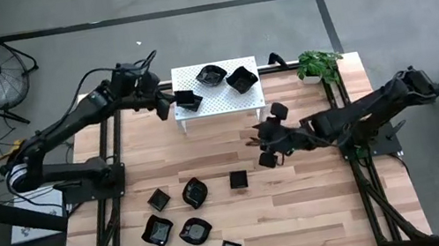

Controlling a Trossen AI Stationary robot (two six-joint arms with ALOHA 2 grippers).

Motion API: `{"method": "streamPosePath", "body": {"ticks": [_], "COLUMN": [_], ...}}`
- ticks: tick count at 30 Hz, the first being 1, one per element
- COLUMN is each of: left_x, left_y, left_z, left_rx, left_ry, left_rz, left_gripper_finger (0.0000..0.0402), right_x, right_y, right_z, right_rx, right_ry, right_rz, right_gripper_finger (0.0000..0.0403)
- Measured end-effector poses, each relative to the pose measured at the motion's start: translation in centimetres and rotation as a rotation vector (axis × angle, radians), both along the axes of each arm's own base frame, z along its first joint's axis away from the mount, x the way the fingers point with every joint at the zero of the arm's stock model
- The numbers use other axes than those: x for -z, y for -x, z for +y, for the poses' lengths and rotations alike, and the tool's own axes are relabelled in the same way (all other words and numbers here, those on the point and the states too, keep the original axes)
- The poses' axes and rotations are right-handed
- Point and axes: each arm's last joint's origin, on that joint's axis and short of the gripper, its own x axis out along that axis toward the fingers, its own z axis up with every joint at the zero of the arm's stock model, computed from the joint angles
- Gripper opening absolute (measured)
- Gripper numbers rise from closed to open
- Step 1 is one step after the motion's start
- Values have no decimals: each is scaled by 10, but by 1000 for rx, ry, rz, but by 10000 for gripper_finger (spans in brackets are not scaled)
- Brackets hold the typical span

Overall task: Pick & Place Mini shaped plates
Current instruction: Stack the black square plate on top of the black square plate on the shelf

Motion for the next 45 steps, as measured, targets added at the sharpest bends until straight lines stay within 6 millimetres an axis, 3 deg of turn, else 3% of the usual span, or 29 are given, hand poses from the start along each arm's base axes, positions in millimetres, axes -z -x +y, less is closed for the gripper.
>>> {"method": "streamPosePath", "body": {"ticks": [7,13,16,21,28,32,45], "left_x": [12,19,11,-16,-37,-34,-15], "left_y": [-1,1,-1,-9,-16,-21,-46], "left_z": [24,36,39,49,59,67,91], "left_rx": [54,68,90,93,146,142,207], "left_ry": [146,240,244,202,252,294,364], "left_rz": [-63,-73,-57,27,280,426,403], "left_gripper_finger": [0,0,0,0,0,0,0], "right_x": [6,49,68,83,84,84,84], "right_y": [12,27,35,42,45,45,45], "right_z": [24,34,38,43,49,49,49], "right_rx": [84,109,100,79,59,59,71], "right_ry": [75,59,23,-28,-33,-33,-27], "right_rz": [-16,-63,-106,-177,-201,-202,-207], "right_gripper_finger": [151,151,151,151,152,152,152]}}
